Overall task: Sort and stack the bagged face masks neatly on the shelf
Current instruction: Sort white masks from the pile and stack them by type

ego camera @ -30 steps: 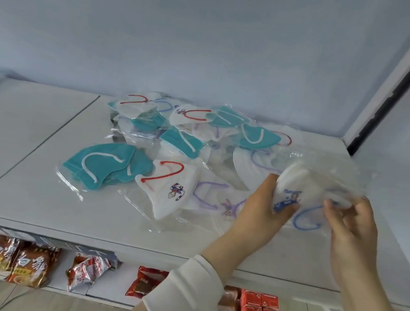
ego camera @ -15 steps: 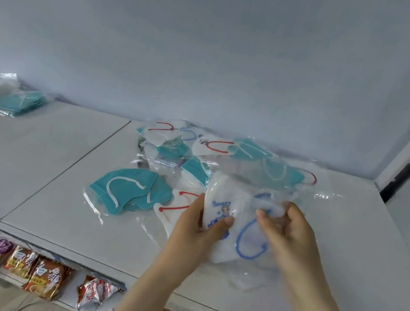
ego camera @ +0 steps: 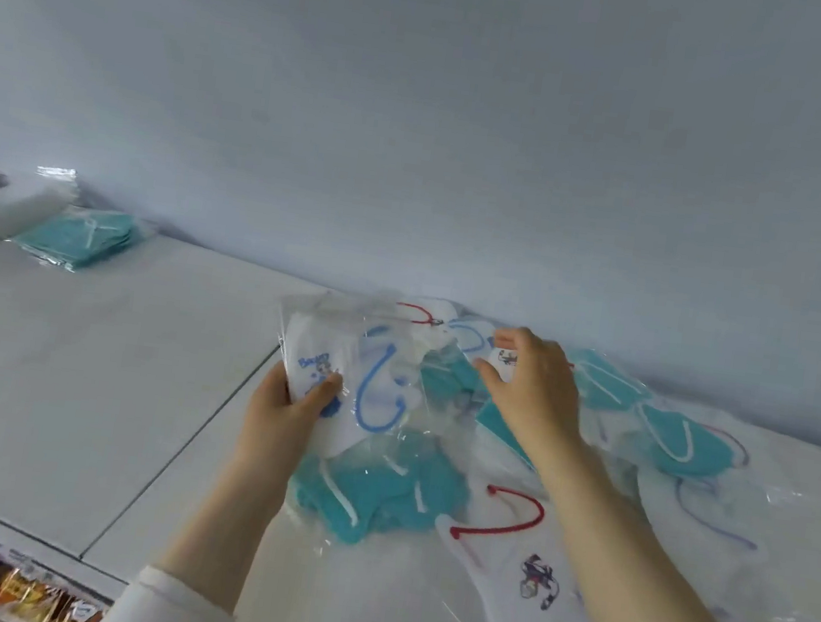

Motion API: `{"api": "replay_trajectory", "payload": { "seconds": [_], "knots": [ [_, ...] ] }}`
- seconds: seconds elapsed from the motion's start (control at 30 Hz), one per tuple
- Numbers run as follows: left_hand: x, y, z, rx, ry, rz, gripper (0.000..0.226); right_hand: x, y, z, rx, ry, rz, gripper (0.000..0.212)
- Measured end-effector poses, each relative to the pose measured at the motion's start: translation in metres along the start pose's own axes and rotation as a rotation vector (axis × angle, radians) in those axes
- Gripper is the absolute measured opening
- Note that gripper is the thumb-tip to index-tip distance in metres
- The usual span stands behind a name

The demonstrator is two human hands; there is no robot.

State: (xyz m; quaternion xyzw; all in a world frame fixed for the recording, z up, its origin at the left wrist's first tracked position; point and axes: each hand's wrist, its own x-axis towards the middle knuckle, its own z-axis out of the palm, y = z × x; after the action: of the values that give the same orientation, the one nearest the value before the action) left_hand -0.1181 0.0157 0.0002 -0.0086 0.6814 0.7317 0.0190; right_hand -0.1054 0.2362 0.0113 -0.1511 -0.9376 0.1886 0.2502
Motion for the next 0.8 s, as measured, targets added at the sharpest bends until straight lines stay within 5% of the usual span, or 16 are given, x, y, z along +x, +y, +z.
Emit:
{"api": "replay_trajectory", "payload": {
  "seconds": [0.17,0.3,0.53,0.7,0.8],
  "knots": [
    [0.049,0.004,-0.020,0.007,-0.072,-0.031,0.010,0.049,-0.014,0.039,-0.438,-0.306,0.129,0.052],
    [0.070,0.004,-0.025,-0.003,-0.106,-0.014,0.012,0.042,-0.011,0.042,-0.433,-0.152,0.035,0.029],
    [0.088,0.006,-0.035,-0.056,-0.119,-0.023,0.008,0.027,-0.033,0.000,0.302,0.261,0.188,0.017],
    [0.083,0.006,-0.027,-0.054,-0.198,-0.074,0.008,0.018,-0.047,-0.029,1.082,0.172,0.501,0.008],
    [0.077,0.011,-0.019,-0.029,-0.288,-0.094,0.007,0.001,-0.056,-0.043,1.159,0.224,0.329,0.010]
  ]
}}
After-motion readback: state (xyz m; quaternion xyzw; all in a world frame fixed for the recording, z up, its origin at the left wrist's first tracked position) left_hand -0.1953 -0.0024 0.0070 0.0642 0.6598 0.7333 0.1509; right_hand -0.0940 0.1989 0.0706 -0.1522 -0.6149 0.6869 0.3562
